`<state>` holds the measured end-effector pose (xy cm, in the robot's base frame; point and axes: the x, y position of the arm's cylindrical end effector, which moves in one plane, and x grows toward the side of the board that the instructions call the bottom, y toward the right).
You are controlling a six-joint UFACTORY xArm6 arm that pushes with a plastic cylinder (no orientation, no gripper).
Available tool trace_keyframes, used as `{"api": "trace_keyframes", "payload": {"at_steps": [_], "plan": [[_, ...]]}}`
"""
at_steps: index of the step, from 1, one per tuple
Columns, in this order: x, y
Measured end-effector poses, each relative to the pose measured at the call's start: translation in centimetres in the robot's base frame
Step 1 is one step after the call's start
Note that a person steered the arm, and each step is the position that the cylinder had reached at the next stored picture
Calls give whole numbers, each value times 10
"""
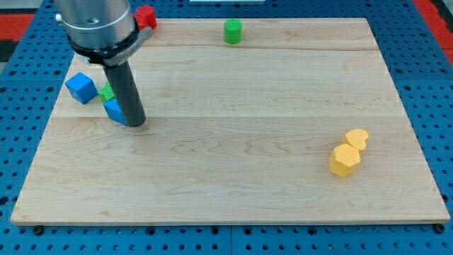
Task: Slide green circle at the top right of the blue cube
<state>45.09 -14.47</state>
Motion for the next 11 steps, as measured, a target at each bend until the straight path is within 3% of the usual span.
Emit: {"api": "trace_keyframes", "payload": {"at_steps": [1,3,5,6,11], "plan": [[-21,64],[-105,176],[-214,224],[-241,209],[-173,66]]}}
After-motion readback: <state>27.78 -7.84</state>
